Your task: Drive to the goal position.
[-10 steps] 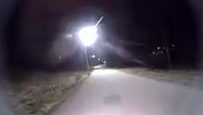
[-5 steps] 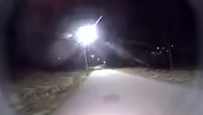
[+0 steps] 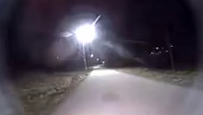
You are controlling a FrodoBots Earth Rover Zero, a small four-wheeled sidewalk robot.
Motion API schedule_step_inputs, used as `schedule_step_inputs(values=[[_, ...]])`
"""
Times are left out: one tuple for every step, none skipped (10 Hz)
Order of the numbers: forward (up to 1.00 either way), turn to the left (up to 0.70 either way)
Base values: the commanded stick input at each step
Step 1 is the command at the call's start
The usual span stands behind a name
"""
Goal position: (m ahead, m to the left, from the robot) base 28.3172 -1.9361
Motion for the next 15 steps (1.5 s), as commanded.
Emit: schedule_step_inputs(values=[[0.70, 0.12], [0.70, 0.14], [0.70, 0.01], [0.70, 0.00], [0.70, 0.00], [0.70, 0.00], [0.70, 0.00], [0.70, 0.00], [0.70, 0.00], [0.70, 0.00], [0.70, 0.00], [0.70, 0.00], [0.70, 0.00], [0.70, 0.00], [0.70, 0.00]])
